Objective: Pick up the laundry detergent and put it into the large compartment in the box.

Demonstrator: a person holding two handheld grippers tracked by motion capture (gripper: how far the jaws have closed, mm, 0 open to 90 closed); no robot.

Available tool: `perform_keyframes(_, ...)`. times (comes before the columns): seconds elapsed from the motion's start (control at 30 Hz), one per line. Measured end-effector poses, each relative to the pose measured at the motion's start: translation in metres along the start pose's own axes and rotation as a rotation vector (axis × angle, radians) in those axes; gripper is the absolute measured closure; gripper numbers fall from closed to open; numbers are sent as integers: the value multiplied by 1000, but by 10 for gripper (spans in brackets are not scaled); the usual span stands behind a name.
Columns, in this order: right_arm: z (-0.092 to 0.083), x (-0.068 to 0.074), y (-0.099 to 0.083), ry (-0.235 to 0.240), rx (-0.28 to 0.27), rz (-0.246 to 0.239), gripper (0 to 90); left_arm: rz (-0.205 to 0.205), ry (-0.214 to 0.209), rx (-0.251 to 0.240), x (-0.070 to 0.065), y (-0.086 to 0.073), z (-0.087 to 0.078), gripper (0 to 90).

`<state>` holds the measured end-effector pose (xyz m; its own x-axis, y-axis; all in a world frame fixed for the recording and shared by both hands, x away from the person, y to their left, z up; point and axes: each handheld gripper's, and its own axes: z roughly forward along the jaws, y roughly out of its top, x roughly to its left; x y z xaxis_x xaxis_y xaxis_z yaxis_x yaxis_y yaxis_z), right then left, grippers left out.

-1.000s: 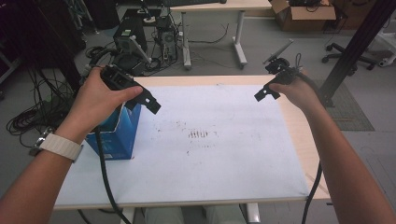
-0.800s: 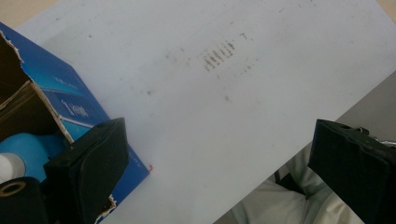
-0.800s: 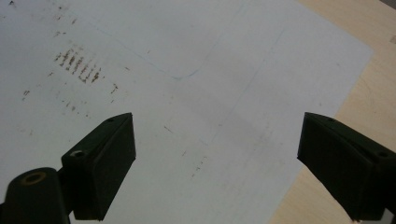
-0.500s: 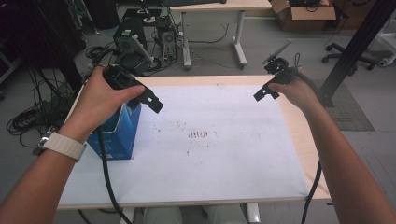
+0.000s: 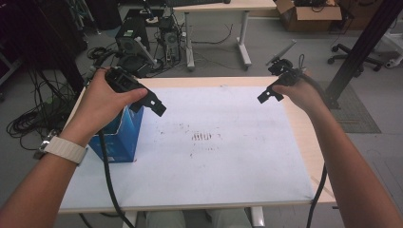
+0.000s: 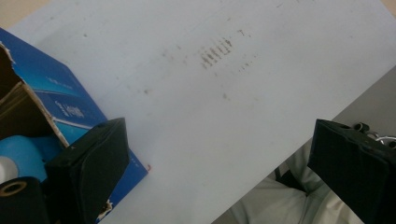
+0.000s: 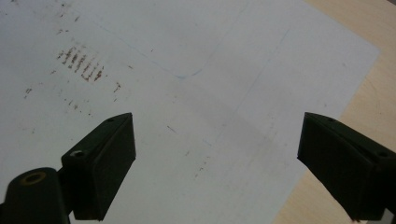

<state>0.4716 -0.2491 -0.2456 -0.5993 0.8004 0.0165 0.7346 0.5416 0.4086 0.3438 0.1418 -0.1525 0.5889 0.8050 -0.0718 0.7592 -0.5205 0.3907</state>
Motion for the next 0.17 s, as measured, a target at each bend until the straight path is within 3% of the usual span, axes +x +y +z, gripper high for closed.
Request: perform_keyframes(0.17, 0, 0, 0, 0, 0, -1, 113, -2, -2, 4, 1, 0, 3, 57)
